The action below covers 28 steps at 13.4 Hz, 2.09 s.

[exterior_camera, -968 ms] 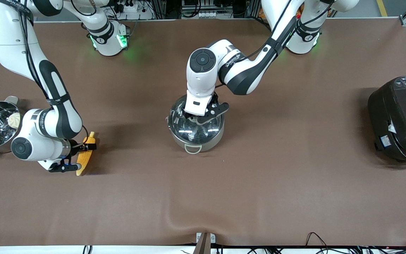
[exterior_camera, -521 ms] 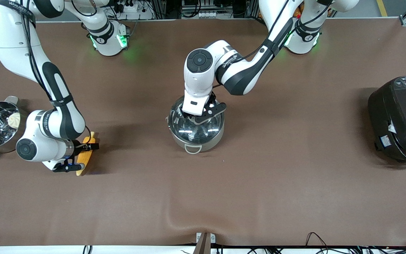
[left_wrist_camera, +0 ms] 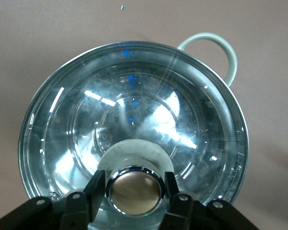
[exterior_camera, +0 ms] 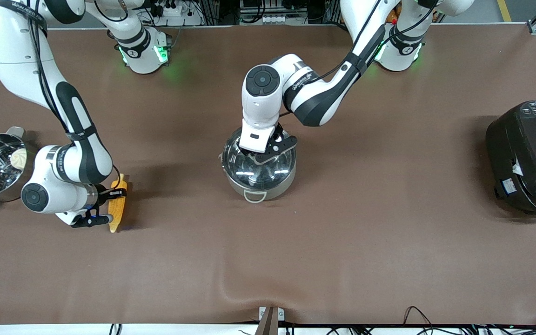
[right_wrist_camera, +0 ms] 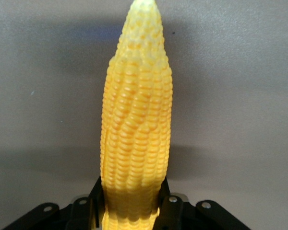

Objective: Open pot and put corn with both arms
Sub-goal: 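Grasp the lid knob with the left gripper while the right gripper grasps the corn, then lift the lid with the left gripper while the right gripper lifts the corn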

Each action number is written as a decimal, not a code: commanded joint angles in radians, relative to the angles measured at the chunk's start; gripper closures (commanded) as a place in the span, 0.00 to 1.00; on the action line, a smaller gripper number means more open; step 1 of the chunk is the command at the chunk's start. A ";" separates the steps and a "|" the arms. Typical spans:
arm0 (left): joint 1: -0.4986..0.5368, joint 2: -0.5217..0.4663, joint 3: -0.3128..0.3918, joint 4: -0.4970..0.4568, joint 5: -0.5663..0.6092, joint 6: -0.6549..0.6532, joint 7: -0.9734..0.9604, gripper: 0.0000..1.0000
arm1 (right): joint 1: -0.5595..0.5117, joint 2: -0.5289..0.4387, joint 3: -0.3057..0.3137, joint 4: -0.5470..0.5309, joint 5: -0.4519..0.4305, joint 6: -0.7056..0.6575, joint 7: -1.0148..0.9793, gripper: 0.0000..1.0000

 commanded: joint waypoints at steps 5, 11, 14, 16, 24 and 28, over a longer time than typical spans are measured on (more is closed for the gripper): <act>-0.012 0.022 0.008 0.020 0.033 -0.008 -0.025 0.54 | 0.000 -0.086 0.000 0.021 0.001 -0.060 -0.215 1.00; -0.012 0.036 0.008 0.020 0.033 -0.008 -0.025 0.67 | 0.069 -0.235 0.007 0.105 0.006 -0.319 -0.327 1.00; -0.011 0.025 0.006 0.020 0.034 -0.008 -0.025 1.00 | 0.141 -0.237 0.010 0.251 0.015 -0.500 -0.315 1.00; -0.012 -0.011 0.008 0.017 0.036 -0.019 -0.027 1.00 | 0.187 -0.246 0.010 0.287 0.013 -0.548 -0.313 1.00; 0.124 -0.283 0.005 -0.021 0.036 -0.230 0.076 1.00 | 0.417 -0.315 0.010 0.285 0.013 -0.602 -0.122 1.00; 0.272 -0.399 -0.004 -0.154 0.016 -0.243 0.163 1.00 | 0.562 -0.303 0.010 0.266 0.015 -0.588 0.010 1.00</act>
